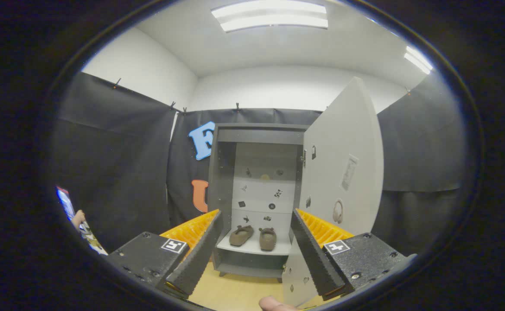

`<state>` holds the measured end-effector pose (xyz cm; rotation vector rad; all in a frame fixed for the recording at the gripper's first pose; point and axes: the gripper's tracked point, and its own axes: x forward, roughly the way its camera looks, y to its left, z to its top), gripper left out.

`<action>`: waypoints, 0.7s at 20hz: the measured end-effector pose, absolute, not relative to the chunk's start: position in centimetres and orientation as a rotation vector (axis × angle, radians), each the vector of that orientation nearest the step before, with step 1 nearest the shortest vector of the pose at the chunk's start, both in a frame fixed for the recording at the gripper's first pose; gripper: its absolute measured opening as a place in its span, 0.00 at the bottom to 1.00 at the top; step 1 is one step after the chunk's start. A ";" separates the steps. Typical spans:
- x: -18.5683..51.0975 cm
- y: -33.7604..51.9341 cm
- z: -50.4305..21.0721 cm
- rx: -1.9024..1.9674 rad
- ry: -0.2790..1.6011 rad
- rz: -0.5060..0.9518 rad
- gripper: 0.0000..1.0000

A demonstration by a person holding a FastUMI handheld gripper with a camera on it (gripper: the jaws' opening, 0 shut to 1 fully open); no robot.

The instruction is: Open the shoe cabinet door, grab the shoes and put them into the shoe cabinet, then close the shoe cabinet door.

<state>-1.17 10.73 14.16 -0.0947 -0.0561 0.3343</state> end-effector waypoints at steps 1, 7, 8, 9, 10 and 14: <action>-1.6 9.9 14.1 -0.094 -0.066 0.335 1.00; -5.3 2.8 13.1 -0.117 -0.094 0.289 1.00; -5.6 1.6 13.0 -0.123 -0.100 0.278 1.00; -5.8 0.4 13.1 -0.129 -0.112 0.267 1.00; -5.9 -0.8 13.0 -0.133 -0.118 0.253 1.00; -5.1 -6.6 11.1 -0.146 -0.087 0.212 1.00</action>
